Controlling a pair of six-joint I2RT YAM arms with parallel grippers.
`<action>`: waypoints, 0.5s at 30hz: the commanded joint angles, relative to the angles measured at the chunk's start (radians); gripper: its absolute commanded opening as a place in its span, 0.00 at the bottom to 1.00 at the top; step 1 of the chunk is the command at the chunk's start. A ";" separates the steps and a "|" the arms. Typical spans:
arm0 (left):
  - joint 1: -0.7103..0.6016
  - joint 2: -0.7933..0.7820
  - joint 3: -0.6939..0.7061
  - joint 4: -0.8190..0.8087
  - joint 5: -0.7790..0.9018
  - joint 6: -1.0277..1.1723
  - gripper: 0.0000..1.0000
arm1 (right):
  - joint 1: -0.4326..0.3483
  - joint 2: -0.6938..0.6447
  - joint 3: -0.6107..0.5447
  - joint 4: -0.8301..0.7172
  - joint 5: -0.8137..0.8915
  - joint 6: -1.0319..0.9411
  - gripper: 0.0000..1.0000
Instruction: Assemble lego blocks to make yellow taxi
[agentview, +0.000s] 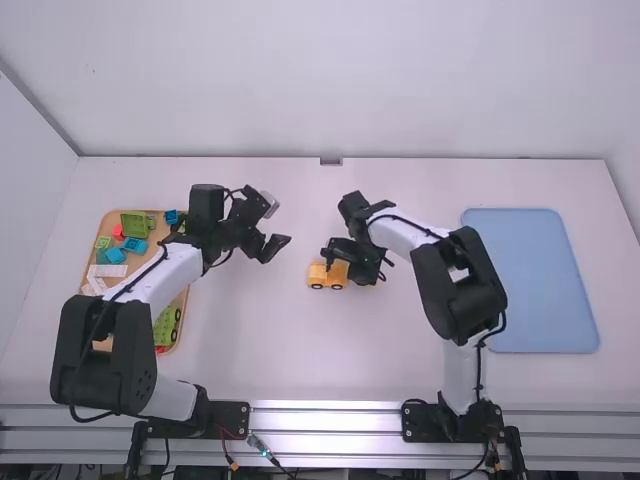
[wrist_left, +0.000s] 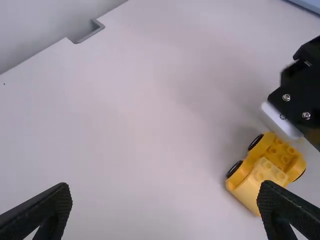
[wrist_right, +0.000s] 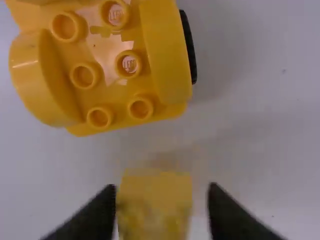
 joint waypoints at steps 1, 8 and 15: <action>0.004 -0.001 0.000 -0.009 0.019 0.042 0.99 | -0.011 0.017 0.012 -0.003 0.003 -0.006 0.99; -0.003 -0.001 0.000 -0.024 0.084 0.119 0.99 | -0.024 -0.017 0.066 -0.046 -0.027 -0.014 0.99; -0.003 0.000 0.000 -0.077 0.337 0.380 0.99 | -0.113 -0.136 0.069 -0.068 -0.327 -0.099 0.99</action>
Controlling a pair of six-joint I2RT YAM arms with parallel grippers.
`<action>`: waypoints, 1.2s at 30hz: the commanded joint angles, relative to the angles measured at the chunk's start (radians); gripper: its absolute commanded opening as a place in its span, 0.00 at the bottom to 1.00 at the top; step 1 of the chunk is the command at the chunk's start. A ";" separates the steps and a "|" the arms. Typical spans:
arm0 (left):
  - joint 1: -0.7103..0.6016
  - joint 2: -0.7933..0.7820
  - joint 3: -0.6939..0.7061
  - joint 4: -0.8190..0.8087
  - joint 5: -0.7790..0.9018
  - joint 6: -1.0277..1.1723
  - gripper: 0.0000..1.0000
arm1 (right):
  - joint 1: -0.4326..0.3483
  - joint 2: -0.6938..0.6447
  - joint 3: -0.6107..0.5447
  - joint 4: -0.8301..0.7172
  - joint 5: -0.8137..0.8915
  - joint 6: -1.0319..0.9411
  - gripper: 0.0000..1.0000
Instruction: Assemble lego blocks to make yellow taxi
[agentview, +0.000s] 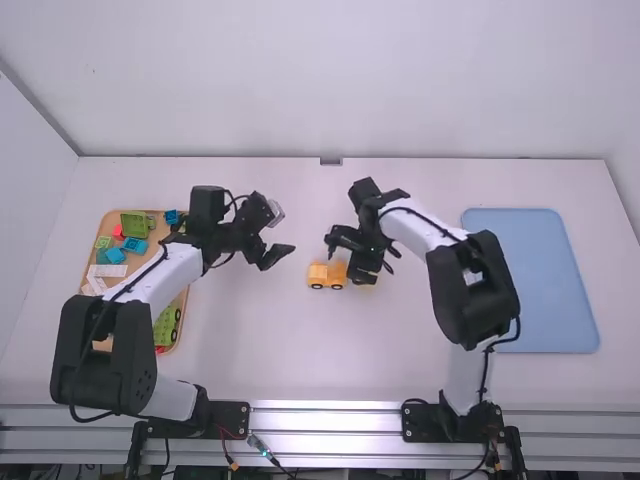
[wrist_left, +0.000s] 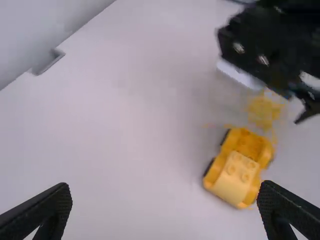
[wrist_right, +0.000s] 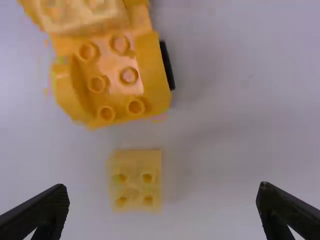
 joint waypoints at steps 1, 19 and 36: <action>-0.002 0.004 0.000 -0.040 0.201 0.232 0.99 | -0.067 -0.066 0.022 -0.024 -0.221 -0.086 0.99; -0.005 0.334 0.000 0.060 0.596 0.505 0.99 | -0.292 -0.014 -0.031 -0.066 -0.647 -0.315 0.99; -0.018 0.360 0.000 0.100 0.591 0.504 0.99 | -0.256 -0.014 -0.369 0.447 -0.666 -0.365 0.99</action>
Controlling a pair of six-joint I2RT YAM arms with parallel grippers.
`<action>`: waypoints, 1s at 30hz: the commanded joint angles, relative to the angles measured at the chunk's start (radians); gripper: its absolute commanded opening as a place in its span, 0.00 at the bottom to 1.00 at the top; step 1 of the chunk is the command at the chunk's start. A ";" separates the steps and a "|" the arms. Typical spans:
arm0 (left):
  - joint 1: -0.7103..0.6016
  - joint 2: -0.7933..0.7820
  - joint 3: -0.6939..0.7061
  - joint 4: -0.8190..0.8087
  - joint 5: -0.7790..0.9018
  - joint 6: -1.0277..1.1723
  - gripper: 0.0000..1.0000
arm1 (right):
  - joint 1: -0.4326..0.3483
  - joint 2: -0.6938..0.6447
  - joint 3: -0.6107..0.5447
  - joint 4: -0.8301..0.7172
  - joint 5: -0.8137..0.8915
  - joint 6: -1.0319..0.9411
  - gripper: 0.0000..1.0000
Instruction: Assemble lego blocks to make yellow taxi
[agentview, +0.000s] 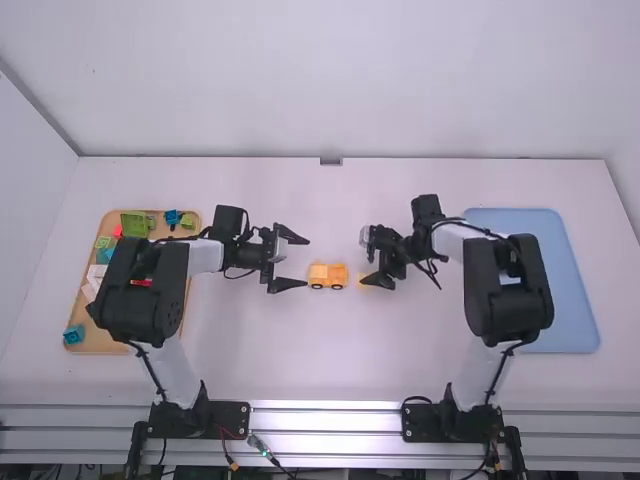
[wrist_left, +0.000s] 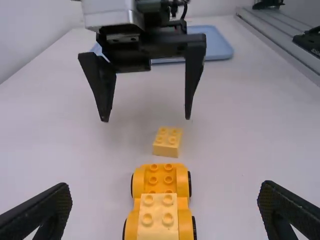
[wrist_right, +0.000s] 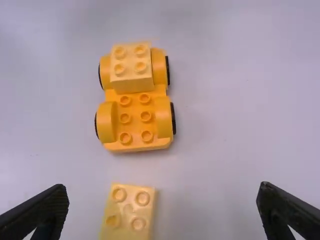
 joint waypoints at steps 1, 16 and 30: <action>-0.006 0.008 0.000 -0.004 0.040 0.022 0.99 | 0.024 0.011 -0.044 0.028 -0.001 -0.008 0.99; -0.006 0.008 0.000 -0.015 -0.009 0.014 0.99 | -0.042 0.012 -0.106 0.126 -0.076 0.045 0.99; -0.006 0.008 0.000 -0.016 0.000 0.014 0.99 | -0.092 0.135 -0.201 0.426 -0.209 0.164 0.99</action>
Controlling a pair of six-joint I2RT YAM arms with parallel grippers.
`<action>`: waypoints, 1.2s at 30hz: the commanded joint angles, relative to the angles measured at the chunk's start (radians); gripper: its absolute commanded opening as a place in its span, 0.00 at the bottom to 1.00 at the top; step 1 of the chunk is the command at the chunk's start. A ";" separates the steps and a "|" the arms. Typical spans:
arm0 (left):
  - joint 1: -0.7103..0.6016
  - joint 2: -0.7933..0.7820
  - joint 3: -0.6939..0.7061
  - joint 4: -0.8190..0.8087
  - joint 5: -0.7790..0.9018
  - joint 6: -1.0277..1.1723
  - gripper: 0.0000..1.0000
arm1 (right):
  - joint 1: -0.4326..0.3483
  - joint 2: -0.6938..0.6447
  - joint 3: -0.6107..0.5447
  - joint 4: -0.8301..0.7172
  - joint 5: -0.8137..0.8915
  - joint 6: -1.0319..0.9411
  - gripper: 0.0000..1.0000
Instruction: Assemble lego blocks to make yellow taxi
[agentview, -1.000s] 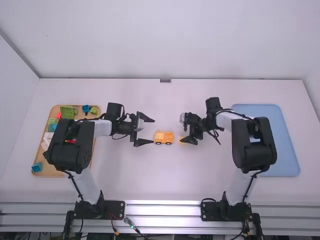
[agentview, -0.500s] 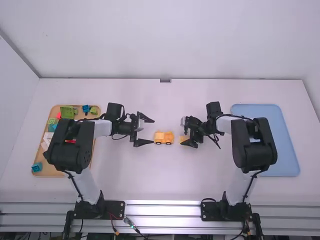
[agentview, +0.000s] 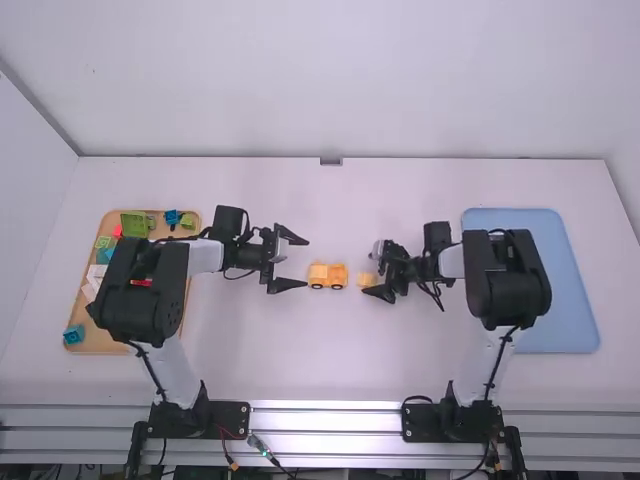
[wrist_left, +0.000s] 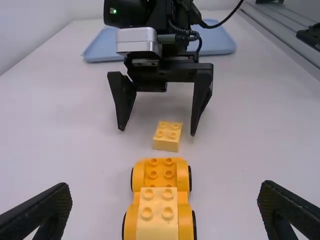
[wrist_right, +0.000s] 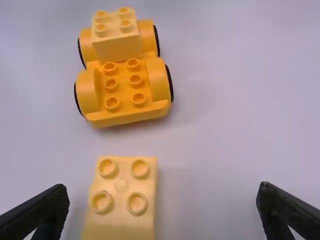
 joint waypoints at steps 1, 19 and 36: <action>-0.006 0.008 0.000 -0.007 0.026 0.015 0.99 | -0.004 0.034 0.013 -0.006 -0.049 0.015 0.99; -0.006 0.008 0.000 -0.007 0.022 0.015 0.99 | -0.008 0.037 -0.103 0.154 -0.048 -0.028 0.48; -0.050 0.012 0.000 -0.002 -0.030 0.015 0.99 | -0.007 0.037 -0.099 0.142 -0.050 -0.027 0.17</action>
